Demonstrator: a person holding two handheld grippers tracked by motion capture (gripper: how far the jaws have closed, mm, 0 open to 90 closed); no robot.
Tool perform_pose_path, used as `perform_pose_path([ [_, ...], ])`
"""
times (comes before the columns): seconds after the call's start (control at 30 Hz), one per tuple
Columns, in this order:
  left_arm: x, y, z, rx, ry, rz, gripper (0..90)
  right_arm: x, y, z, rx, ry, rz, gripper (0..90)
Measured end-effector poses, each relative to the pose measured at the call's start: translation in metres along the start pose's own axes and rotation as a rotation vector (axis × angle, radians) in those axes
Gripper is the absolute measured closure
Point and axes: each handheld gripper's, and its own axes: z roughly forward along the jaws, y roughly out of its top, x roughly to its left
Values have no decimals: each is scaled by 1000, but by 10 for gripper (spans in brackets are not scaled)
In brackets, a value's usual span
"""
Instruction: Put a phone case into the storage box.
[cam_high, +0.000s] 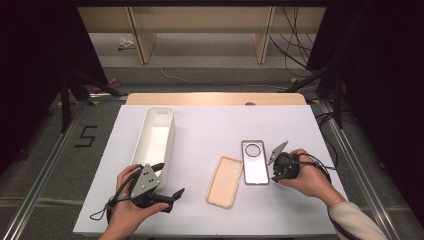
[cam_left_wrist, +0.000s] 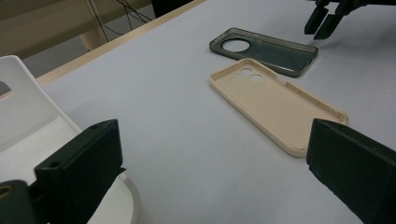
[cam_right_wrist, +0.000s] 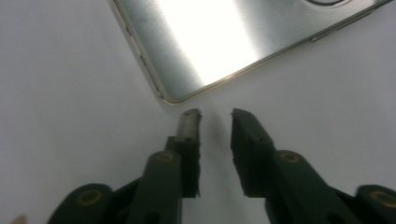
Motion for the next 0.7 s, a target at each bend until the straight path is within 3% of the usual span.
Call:
perform_pose_path([
  [0.17, -1, 0, 0, 1, 1, 2, 29, 3, 7, -10, -43, -17, -134, 503],
  [0.23, -1, 0, 0, 1, 1, 1, 29, 6, 11, -10, -42, -19, -160, 475],
  [0.27, 0, 0, 0, 2, 2, 0, 29, 11, 20, -9, -23, -21, -211, 419],
  [0.37, 0, -1, 0, 1, 4, -2, 29, 20, 34, -2, -9, -37, -262, 365],
  [0.7, 1, -1, 1, 10, 12, 10, 28, 30, 51, 10, 59, -19, -337, 406],
])
